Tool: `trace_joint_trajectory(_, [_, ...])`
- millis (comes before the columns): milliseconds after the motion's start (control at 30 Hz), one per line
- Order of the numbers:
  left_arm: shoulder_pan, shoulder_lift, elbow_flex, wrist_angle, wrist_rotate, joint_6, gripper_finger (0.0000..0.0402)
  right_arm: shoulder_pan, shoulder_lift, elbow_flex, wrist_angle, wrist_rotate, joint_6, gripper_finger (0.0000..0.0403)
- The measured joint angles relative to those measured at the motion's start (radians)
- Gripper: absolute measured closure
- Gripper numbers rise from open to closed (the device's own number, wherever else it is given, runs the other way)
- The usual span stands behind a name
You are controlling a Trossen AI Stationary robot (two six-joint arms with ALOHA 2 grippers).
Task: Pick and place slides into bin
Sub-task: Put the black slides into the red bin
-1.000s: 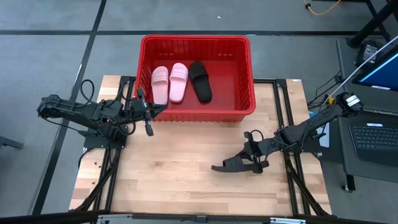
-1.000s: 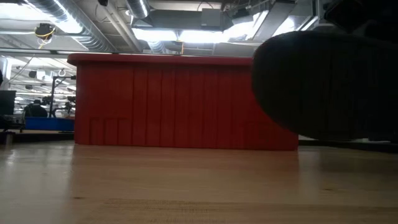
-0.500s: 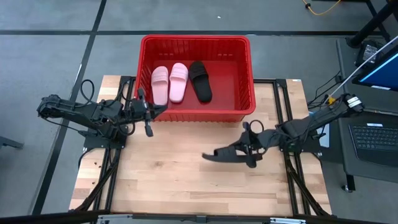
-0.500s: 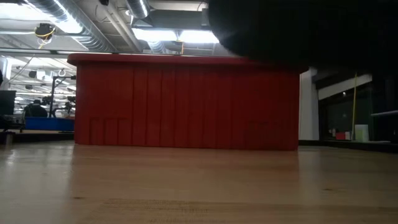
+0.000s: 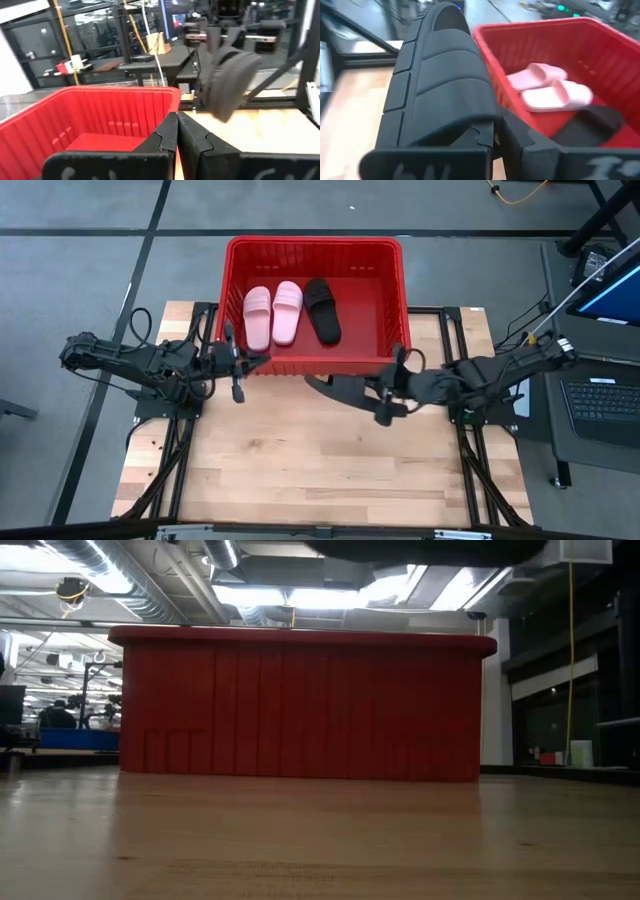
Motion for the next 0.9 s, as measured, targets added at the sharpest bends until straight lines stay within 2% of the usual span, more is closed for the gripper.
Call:
trace_joint_trajectory(233, [0.0, 0.0, 0.0, 0.0, 0.116, 0.051, 0.0399, -0.05, 0.2, 0.219, -0.051, 0.023, -0.046, 0.0387])
trace_joint_trajectory(367, [0.0, -0.017, 0.0, -0.002, 0.128, 0.087, 0.0399, -0.081, 0.27, 0.321, -0.065, 0.03, -0.049, 0.0387])
trace_joint_trajectory(467, [0.0, -0.045, 0.0, -0.003, 0.129, 0.093, 0.0399, -0.096, 0.29, 0.375, -0.076, 0.127, -0.047, 0.0387])
trace_joint_trajectory(667, [0.0, -0.115, 0.0, -0.011, 0.129, 0.073, 0.04, -0.122, 0.301, 0.434, -0.103, 0.417, -0.025, 0.0388])
trace_joint_trajectory(733, [0.0, -0.132, 0.0, -0.014, 0.129, 0.084, 0.0399, -0.143, 0.301, 0.45, -0.105, 0.451, -0.027, 0.0388])
trace_joint_trajectory(900, [0.0, -0.153, 0.0, -0.034, 0.129, 0.101, 0.04, -0.223, 0.301, 0.488, -0.1, 0.45, -0.096, 0.0388])
